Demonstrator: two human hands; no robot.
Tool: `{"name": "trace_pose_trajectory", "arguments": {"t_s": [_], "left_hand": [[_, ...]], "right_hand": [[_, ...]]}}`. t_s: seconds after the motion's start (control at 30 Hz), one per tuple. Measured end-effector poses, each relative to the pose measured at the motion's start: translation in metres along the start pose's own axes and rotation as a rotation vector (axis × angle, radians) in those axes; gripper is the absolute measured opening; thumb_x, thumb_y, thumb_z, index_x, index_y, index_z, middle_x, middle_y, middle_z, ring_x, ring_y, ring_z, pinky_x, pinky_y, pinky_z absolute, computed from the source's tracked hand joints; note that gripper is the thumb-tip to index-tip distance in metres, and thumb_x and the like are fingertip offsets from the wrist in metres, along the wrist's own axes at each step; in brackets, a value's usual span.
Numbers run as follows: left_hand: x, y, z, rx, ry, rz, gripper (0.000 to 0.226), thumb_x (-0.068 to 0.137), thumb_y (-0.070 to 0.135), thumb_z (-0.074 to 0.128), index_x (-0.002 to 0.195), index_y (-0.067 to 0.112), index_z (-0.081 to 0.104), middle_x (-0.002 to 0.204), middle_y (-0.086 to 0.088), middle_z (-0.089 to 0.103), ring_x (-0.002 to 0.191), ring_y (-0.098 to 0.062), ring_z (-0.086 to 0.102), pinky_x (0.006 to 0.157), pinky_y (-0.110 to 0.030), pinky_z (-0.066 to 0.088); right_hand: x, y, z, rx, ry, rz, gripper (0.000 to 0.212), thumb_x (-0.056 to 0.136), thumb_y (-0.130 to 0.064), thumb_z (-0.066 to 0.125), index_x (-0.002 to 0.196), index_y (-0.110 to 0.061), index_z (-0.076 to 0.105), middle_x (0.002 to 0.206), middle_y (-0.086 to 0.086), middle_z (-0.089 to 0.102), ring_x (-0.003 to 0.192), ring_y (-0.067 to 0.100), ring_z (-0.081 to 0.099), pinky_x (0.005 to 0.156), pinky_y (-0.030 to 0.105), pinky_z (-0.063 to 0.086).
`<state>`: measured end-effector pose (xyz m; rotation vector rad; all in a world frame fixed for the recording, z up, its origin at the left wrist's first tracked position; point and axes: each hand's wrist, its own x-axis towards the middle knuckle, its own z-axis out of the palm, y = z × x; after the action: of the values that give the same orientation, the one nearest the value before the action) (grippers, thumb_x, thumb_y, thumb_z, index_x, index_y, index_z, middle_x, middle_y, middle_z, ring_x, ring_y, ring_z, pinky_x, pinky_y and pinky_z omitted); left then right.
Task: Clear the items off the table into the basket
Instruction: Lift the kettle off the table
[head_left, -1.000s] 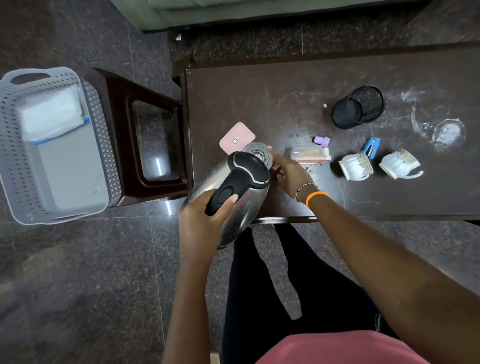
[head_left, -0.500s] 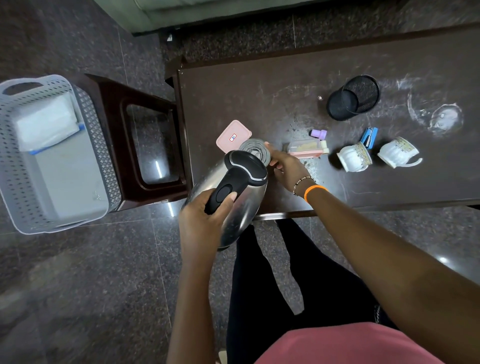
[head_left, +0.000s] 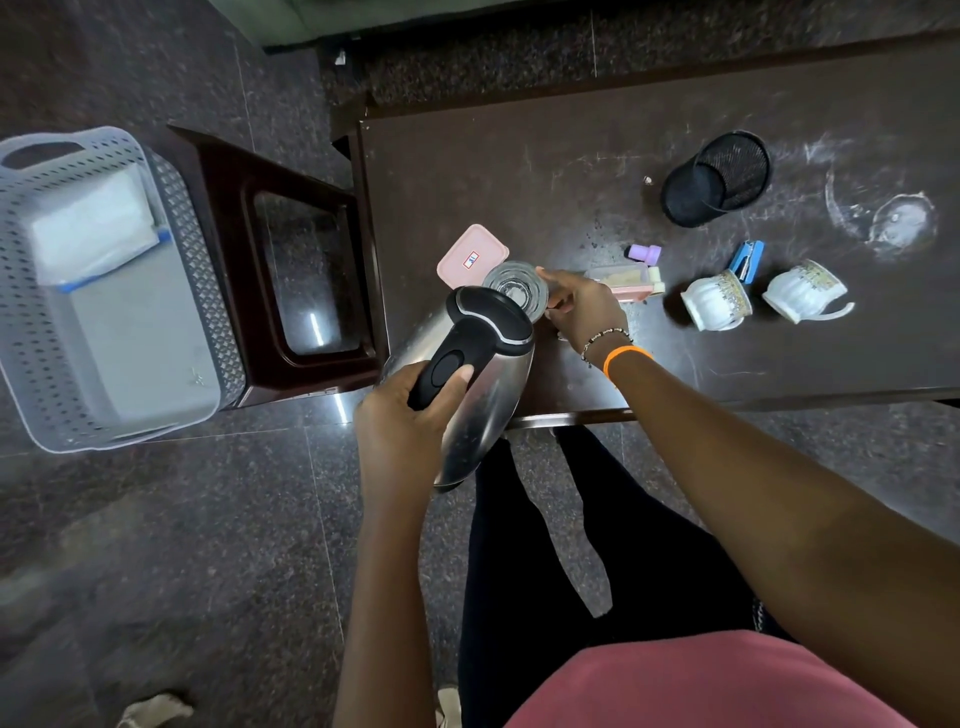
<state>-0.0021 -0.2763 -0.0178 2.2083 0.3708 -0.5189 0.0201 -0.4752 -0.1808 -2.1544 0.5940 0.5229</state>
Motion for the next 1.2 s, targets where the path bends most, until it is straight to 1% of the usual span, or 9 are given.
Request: {"name": "trace_pose_trajectory", "arguments": {"t_s": [0.17, 0.27, 0.33, 0.4, 0.5, 0.63, 0.77, 0.9, 1.2], "left_hand": [[-0.0002, -0.0003, 0.0009, 0.016, -0.011, 0.0, 0.025, 0.081, 0.037, 0.068, 0.07, 0.015, 0.067, 0.058, -0.015, 0.06, 0.05, -0.015, 0.049, 0.048, -0.021, 0.037], [-0.0014, 0.0007, 0.0025, 0.02, -0.006, -0.003, 0.026, 0.081, 0.039, 0.067, 0.068, 0.016, 0.066, 0.058, -0.015, 0.061, 0.056, -0.029, 0.057, 0.051, -0.03, 0.042], [-0.0019, 0.001, 0.0033, 0.016, -0.003, -0.014, 0.027, 0.081, 0.04, 0.067, 0.069, 0.016, 0.067, 0.059, -0.015, 0.061, 0.06, -0.031, 0.06, 0.053, -0.032, 0.043], [-0.0017, 0.0007, 0.0034, 0.011, -0.002, -0.028, 0.026, 0.081, 0.04, 0.067, 0.069, 0.017, 0.067, 0.059, -0.015, 0.061, 0.058, -0.03, 0.059, 0.052, -0.029, 0.043], [-0.0015, 0.0012, 0.0038, 0.0, -0.002, -0.037, 0.025, 0.08, 0.04, 0.067, 0.068, 0.019, 0.067, 0.055, -0.011, 0.061, 0.052, -0.017, 0.052, 0.05, -0.021, 0.04], [-0.0017, 0.002, 0.0034, 0.004, 0.002, -0.049, 0.028, 0.08, 0.04, 0.068, 0.062, 0.019, 0.063, 0.054, -0.011, 0.06, 0.047, -0.009, 0.044, 0.046, -0.014, 0.035], [-0.0016, 0.0027, 0.0026, 0.012, -0.005, -0.048, 0.028, 0.081, 0.038, 0.068, 0.059, 0.022, 0.061, 0.05, 0.0, 0.057, 0.048, -0.008, 0.044, 0.047, -0.012, 0.035], [-0.0018, 0.0033, 0.0033, -0.004, -0.016, -0.055, 0.027, 0.081, 0.037, 0.068, 0.059, 0.023, 0.061, 0.048, 0.004, 0.054, 0.048, -0.008, 0.043, 0.046, -0.012, 0.035], [-0.0024, 0.0053, 0.0023, -0.002, -0.017, -0.074, 0.029, 0.081, 0.037, 0.068, 0.058, 0.021, 0.061, 0.05, -0.002, 0.056, 0.047, -0.007, 0.043, 0.046, -0.012, 0.035]], "right_hand": [[-0.003, -0.004, 0.0006, -0.084, 0.011, 0.017, 0.048, 0.079, -0.01, 0.064, 0.122, -0.03, 0.056, 0.097, 0.005, 0.072, 0.093, 0.03, 0.065, 0.083, 0.038, 0.054], [-0.0046, -0.006, 0.001, -0.135, 0.036, 0.019, 0.05, 0.078, -0.012, 0.064, 0.123, -0.033, 0.055, 0.104, 0.006, 0.071, 0.102, 0.031, 0.063, 0.084, 0.039, 0.052], [-0.0046, -0.0063, 0.0014, -0.15, 0.031, 0.019, 0.051, 0.079, -0.011, 0.064, 0.124, -0.033, 0.054, 0.107, 0.006, 0.071, 0.105, 0.032, 0.062, 0.086, 0.04, 0.052], [-0.0039, -0.006, 0.0011, -0.166, 0.017, 0.021, 0.052, 0.079, -0.012, 0.064, 0.125, -0.034, 0.053, 0.11, 0.007, 0.07, 0.107, 0.032, 0.06, 0.088, 0.042, 0.052], [-0.0037, -0.0058, -0.0005, -0.184, 0.011, 0.005, 0.053, 0.079, -0.012, 0.065, 0.126, -0.033, 0.053, 0.109, 0.006, 0.07, 0.107, 0.03, 0.06, 0.087, 0.039, 0.051], [-0.005, -0.0055, -0.0007, -0.208, 0.007, -0.009, 0.053, 0.08, -0.015, 0.065, 0.128, -0.033, 0.051, 0.111, 0.007, 0.069, 0.108, 0.031, 0.059, 0.086, 0.039, 0.05], [-0.0048, -0.0058, 0.0005, -0.219, -0.005, 0.011, 0.052, 0.081, -0.018, 0.064, 0.129, -0.034, 0.049, 0.118, 0.009, 0.066, 0.111, 0.032, 0.058, 0.089, 0.04, 0.05], [-0.0058, -0.0071, 0.0013, -0.233, -0.01, 0.024, 0.051, 0.082, -0.018, 0.062, 0.129, -0.034, 0.049, 0.119, 0.01, 0.065, 0.112, 0.033, 0.058, 0.089, 0.042, 0.051], [-0.0078, -0.0085, 0.0021, -0.218, 0.011, 0.038, 0.049, 0.081, -0.017, 0.062, 0.126, -0.034, 0.052, 0.116, 0.012, 0.066, 0.107, 0.034, 0.06, 0.086, 0.04, 0.05]]}}
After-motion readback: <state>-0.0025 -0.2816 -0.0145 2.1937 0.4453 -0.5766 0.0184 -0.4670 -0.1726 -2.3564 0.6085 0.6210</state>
